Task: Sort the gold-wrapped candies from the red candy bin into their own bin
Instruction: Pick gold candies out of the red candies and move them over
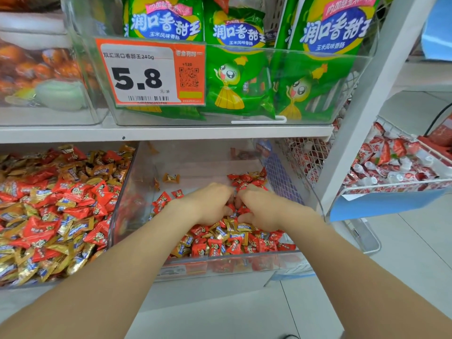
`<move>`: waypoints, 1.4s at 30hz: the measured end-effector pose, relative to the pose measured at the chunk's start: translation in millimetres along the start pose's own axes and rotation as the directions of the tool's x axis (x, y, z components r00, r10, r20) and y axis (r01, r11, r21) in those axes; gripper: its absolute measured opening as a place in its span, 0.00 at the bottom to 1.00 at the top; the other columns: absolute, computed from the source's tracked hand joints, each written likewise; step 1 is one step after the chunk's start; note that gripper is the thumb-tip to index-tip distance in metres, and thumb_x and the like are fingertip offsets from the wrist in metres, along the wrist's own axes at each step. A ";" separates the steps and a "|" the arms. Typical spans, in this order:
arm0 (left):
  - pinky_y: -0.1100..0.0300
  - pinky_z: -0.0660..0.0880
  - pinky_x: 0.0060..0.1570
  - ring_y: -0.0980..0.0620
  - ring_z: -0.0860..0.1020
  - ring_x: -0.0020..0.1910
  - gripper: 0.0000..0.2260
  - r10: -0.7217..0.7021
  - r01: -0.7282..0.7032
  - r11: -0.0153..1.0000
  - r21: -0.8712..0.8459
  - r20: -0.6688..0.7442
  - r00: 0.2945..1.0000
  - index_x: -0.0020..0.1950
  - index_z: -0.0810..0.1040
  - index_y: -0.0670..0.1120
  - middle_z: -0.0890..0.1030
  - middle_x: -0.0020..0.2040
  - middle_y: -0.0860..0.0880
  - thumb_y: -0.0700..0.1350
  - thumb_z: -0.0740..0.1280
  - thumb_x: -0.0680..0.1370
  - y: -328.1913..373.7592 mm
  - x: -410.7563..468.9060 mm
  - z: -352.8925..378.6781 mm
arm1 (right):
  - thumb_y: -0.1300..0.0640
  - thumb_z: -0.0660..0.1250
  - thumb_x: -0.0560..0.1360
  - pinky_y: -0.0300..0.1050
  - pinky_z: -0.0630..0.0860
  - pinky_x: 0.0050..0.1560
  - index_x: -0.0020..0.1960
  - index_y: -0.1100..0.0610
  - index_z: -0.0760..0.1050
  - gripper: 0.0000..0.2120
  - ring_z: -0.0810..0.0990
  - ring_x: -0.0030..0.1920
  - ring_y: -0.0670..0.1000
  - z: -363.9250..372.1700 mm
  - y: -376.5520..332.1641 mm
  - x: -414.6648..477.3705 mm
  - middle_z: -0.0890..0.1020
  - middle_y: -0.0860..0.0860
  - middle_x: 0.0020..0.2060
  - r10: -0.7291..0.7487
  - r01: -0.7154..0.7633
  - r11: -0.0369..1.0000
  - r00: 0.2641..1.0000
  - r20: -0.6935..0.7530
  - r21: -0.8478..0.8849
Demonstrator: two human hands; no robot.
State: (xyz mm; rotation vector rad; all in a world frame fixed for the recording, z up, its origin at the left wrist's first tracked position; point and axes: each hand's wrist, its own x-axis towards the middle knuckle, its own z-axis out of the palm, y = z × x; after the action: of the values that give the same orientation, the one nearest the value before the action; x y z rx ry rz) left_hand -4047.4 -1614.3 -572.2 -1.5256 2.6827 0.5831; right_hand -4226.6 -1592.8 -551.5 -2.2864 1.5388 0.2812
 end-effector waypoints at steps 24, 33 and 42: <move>0.48 0.71 0.52 0.42 0.75 0.53 0.13 -0.373 0.368 0.914 -0.173 -0.714 0.592 0.60 0.74 0.46 0.79 0.53 0.46 0.51 0.69 0.81 -66.3 -226.0 -65.0 | 0.52 0.67 0.84 0.40 0.71 0.60 0.60 0.49 0.80 0.06 0.78 0.55 0.44 -15.5 -200.9 -33.4 0.80 0.46 0.53 -0.126 0.543 0.777 0.629 -0.767 0.317; 0.34 0.63 0.72 0.38 0.66 0.74 0.28 -0.596 0.604 0.786 -0.133 -0.425 0.681 0.77 0.65 0.51 0.71 0.73 0.45 0.65 0.60 0.81 -135.4 -241.4 -68.6 | 0.48 0.65 0.81 0.56 0.76 0.68 0.73 0.47 0.75 0.20 0.79 0.65 0.54 -29.0 -252.3 46.4 0.82 0.50 0.65 -0.424 0.517 0.853 0.764 -0.487 0.068; 0.53 0.72 0.48 0.53 0.74 0.45 0.03 -0.112 0.081 0.994 -0.078 -0.728 0.676 0.49 0.77 0.53 0.75 0.43 0.57 0.47 0.64 0.82 -23.4 -224.3 -70.9 | 0.62 0.65 0.81 0.40 0.80 0.53 0.55 0.47 0.85 0.14 0.85 0.47 0.41 -36.3 -138.3 -28.1 0.87 0.43 0.45 -0.122 0.388 0.853 0.799 -0.589 0.349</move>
State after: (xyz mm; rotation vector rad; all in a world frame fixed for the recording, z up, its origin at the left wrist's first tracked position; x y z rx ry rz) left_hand -3896.7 -1461.4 -472.9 -2.2991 3.0703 -0.0294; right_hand -4111.3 -1537.4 -481.8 -2.2361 1.2892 -0.8090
